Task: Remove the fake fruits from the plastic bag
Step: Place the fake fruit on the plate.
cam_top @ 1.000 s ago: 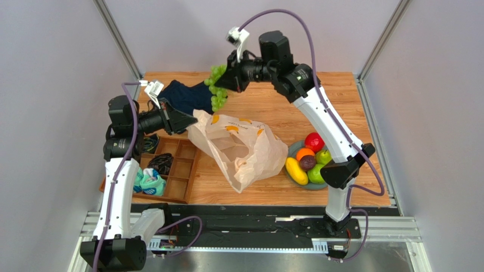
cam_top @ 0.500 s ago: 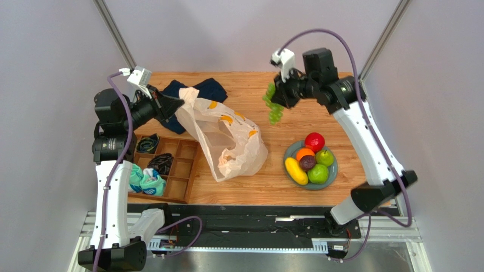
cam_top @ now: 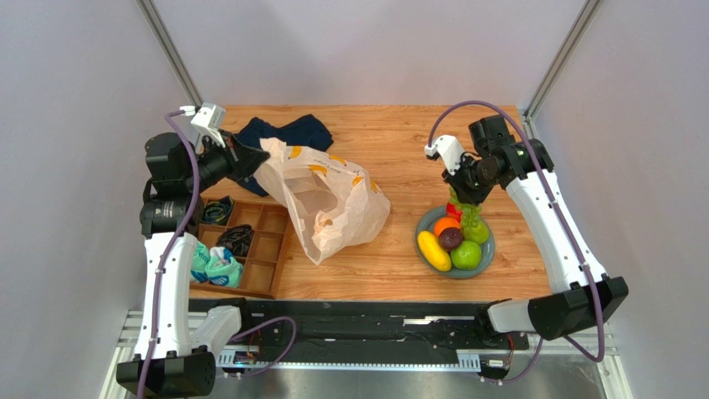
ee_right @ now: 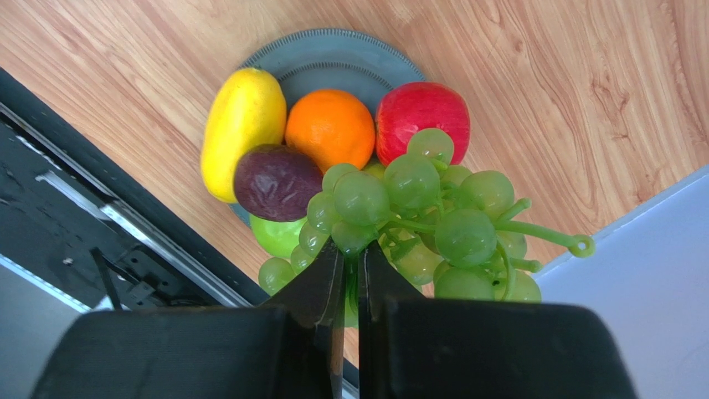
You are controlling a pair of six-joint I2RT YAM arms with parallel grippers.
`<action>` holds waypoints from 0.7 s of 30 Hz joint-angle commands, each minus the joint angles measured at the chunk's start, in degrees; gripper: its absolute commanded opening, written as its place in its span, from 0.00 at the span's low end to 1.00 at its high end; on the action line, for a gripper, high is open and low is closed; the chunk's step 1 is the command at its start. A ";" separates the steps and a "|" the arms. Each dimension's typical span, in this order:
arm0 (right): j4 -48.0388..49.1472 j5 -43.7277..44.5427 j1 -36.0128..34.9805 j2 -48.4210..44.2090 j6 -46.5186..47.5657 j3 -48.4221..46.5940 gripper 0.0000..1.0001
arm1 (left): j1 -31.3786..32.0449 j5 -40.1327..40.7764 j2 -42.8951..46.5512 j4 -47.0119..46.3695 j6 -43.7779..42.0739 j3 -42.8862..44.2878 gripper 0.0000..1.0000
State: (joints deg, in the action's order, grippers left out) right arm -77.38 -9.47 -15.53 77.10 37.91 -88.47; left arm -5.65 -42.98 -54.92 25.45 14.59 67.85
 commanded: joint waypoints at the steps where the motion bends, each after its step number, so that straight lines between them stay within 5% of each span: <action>1: -8.22 3.76 -0.03 2.87 8.74 0.49 0.00 | -0.77 -1.40 1.04 -1.55 -0.09 -0.62 0.00; 21: -9.80 8.69 -0.73 12.99 12.89 3.92 0.08 | -3.40 -2.55 3.41 -1.37 0.70 -4.05 0.00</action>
State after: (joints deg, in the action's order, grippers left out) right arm -77.36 -1.61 -15.92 89.62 50.02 -84.79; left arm -8.62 -44.49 -51.64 25.52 14.98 63.42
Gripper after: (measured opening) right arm 0.083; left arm 0.007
